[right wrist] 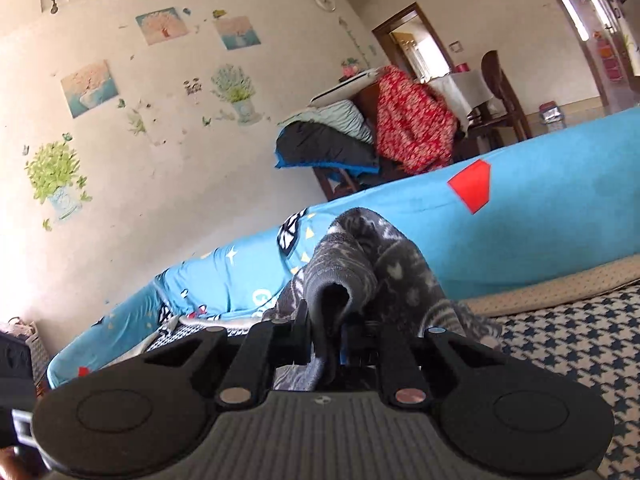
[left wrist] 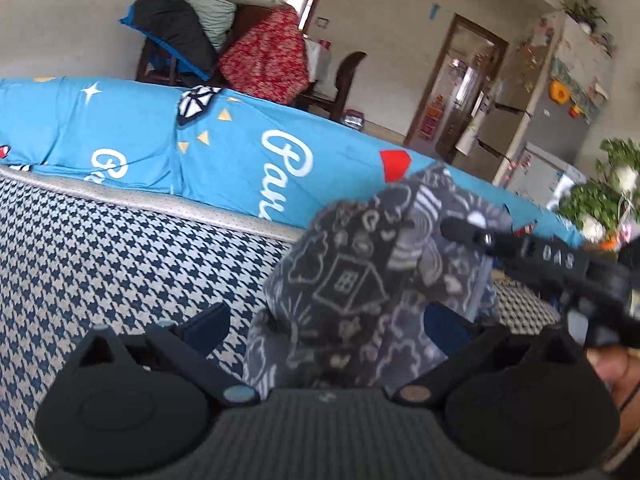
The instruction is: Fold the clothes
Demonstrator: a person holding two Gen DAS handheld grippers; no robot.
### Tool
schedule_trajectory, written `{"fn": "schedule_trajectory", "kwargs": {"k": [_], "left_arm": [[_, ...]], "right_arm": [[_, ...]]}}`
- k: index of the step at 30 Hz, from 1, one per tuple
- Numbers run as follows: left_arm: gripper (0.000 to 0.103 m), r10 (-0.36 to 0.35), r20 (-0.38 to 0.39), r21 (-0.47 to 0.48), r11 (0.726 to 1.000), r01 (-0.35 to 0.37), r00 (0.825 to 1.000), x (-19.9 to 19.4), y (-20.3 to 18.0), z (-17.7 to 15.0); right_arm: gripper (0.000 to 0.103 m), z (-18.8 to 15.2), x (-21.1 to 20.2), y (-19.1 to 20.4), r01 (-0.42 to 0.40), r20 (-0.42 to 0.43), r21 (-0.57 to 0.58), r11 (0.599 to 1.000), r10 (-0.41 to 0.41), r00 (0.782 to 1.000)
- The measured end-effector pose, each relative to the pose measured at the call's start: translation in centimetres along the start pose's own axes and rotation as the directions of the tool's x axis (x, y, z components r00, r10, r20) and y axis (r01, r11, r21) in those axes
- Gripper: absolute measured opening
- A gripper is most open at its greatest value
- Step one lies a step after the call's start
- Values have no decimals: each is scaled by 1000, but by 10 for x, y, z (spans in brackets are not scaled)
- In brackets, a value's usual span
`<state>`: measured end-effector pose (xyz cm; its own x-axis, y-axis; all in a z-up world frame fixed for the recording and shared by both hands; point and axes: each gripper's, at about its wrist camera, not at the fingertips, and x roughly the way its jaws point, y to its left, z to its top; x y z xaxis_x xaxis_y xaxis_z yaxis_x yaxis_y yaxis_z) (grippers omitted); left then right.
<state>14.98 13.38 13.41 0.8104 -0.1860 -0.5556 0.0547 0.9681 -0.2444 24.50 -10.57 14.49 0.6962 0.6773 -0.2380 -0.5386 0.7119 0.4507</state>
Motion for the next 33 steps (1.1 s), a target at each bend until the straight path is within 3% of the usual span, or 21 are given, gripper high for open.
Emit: {"fn": "schedule_trajectory", "kwargs": {"k": [4, 8, 11, 20, 23, 33], "left_arm": [[103, -23, -39, 100, 995, 26, 999, 8, -17, -10], [103, 11, -65, 94, 996, -5, 998, 20, -21, -14], [103, 69, -62, 49, 997, -66, 996, 30, -20, -12], [103, 132, -53, -88, 987, -136, 990, 54, -17, 1], [103, 171, -36, -96, 980, -173, 985, 59, -23, 3], [103, 205, -39, -215, 954, -209, 978, 75, -31, 11]], "right_arm": [[13, 10, -11, -7, 48, 42, 7, 999, -48, 998], [13, 14, -19, -12, 86, 63, 17, 996, -87, 994], [13, 15, -23, -14, 102, 68, 20, 995, -103, 992], [13, 15, -37, -10, 140, 97, -24, 990, -137, 986], [13, 17, -41, -14, 155, 106, -33, 987, -151, 983], [20, 18, -42, -31, 198, 84, 13, 980, -198, 977]]}}
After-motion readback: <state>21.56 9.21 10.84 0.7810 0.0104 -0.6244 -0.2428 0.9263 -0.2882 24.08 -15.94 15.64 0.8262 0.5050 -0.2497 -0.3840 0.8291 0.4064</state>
